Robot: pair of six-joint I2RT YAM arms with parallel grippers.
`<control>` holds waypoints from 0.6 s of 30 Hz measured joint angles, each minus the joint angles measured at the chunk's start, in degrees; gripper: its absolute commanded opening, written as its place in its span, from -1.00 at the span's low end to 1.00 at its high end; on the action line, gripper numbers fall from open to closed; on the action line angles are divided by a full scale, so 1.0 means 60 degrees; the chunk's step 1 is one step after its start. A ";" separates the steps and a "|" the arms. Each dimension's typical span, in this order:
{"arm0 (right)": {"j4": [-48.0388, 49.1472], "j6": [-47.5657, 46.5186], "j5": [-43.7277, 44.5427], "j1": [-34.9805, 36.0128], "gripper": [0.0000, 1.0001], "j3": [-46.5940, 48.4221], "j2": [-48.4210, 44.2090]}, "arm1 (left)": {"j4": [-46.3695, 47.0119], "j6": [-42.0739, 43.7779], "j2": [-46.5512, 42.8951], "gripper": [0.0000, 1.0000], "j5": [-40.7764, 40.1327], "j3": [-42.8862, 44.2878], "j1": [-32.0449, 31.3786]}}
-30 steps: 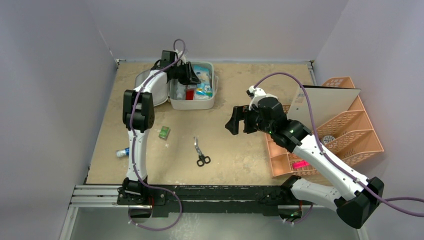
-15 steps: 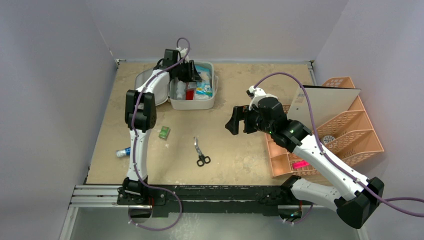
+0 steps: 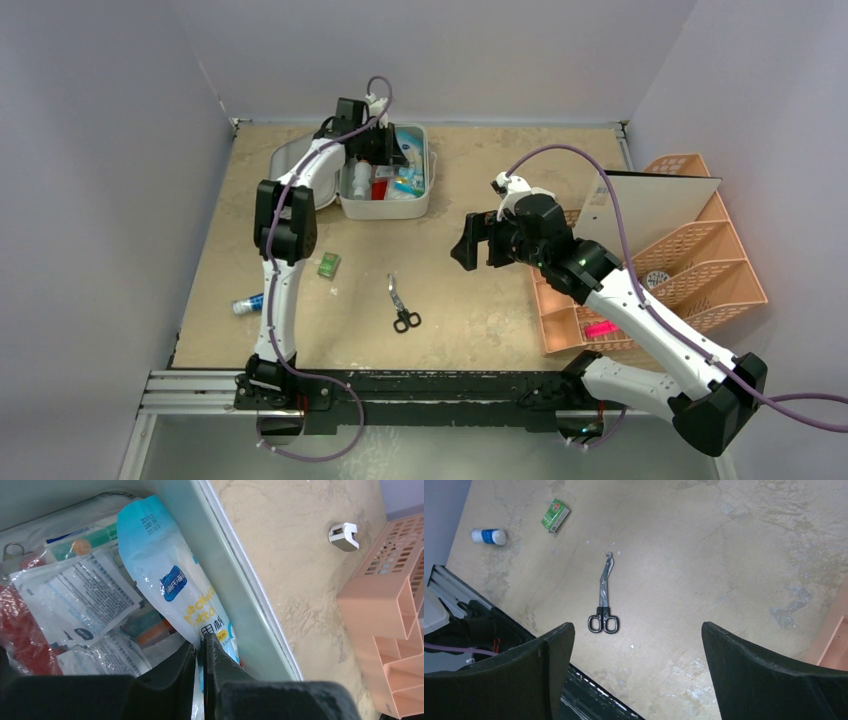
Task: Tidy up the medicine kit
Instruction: Place the medical item at the medicine box.
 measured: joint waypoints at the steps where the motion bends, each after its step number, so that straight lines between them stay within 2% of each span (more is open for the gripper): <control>1: 0.0000 -0.0018 0.0004 0.0000 0.98 0.0000 0.0000 | -0.0004 0.0000 0.0000 -0.83 0.0102 0.0000 0.0007; 6: -0.0007 -0.0091 0.0076 0.0000 0.98 0.0000 -0.0044 | -0.0208 -0.0036 0.0076 -0.40 0.0215 0.0135 0.0015; 10: -0.0051 -0.0087 0.0168 0.0000 0.98 0.0000 -0.0106 | -0.0437 -0.0040 0.0084 -0.26 0.0091 0.0178 0.0007; 17: -0.0073 -0.0084 0.0058 0.0000 0.98 0.0000 -0.0168 | -0.1016 0.0025 -0.0073 -0.15 -0.0772 0.0200 0.0007; 18: -0.0073 -0.0084 0.0029 0.0000 0.98 0.0000 -0.0168 | -0.1137 0.0062 -0.0168 -0.06 -0.0907 0.0200 0.0007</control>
